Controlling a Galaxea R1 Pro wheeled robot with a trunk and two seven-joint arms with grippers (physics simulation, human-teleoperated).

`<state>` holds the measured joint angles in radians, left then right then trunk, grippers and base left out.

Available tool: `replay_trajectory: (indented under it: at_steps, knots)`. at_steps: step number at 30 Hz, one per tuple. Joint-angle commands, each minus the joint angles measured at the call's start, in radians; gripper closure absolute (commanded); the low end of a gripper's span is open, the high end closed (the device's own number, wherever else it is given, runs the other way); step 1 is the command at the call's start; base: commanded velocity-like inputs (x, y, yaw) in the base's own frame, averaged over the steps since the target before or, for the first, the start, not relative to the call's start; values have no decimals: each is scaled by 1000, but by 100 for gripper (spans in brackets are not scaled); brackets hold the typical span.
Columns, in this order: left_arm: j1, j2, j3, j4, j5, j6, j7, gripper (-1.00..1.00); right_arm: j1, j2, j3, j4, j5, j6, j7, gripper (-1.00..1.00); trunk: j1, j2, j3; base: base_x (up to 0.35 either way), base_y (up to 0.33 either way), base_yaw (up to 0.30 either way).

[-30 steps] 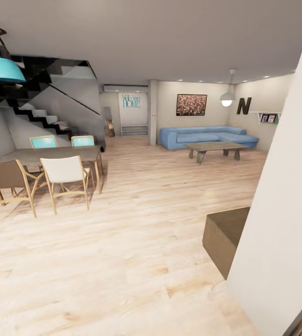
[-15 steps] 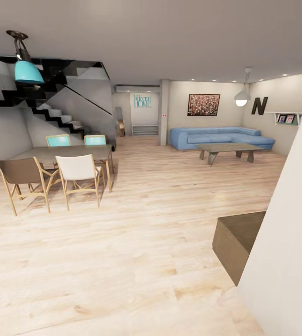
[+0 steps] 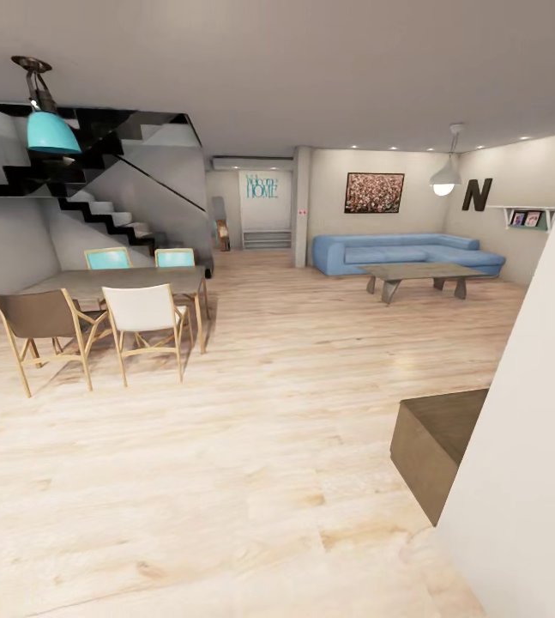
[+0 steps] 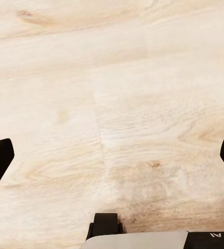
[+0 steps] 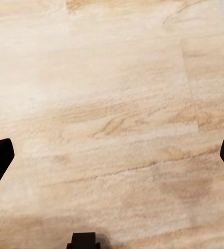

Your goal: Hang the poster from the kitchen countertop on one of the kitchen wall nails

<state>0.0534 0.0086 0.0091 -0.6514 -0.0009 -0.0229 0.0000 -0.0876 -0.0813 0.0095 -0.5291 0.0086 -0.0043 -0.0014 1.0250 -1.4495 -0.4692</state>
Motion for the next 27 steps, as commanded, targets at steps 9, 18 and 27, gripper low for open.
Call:
replay_trajectory:
  at_steps: [9, 18, 27]
  knots:
    - [0, -1, 2, -1, -1, -5, 1, -100, 6, 8, 0, -4, 1, -33, -6, -100, 0, 0, -3, 0, 0, 90]
    - [0, -1, 6, -1, -1, -9, 2, -100, 6, 9, 1, -5, 1, -39, -4, -100, 0, 0, -10, 0, 0, 239]
    - [0, -1, 12, -1, 1, -40, 3, -100, 6, 9, 0, -5, 1, -40, -5, -100, 0, 0, -17, 0, 0, 248]
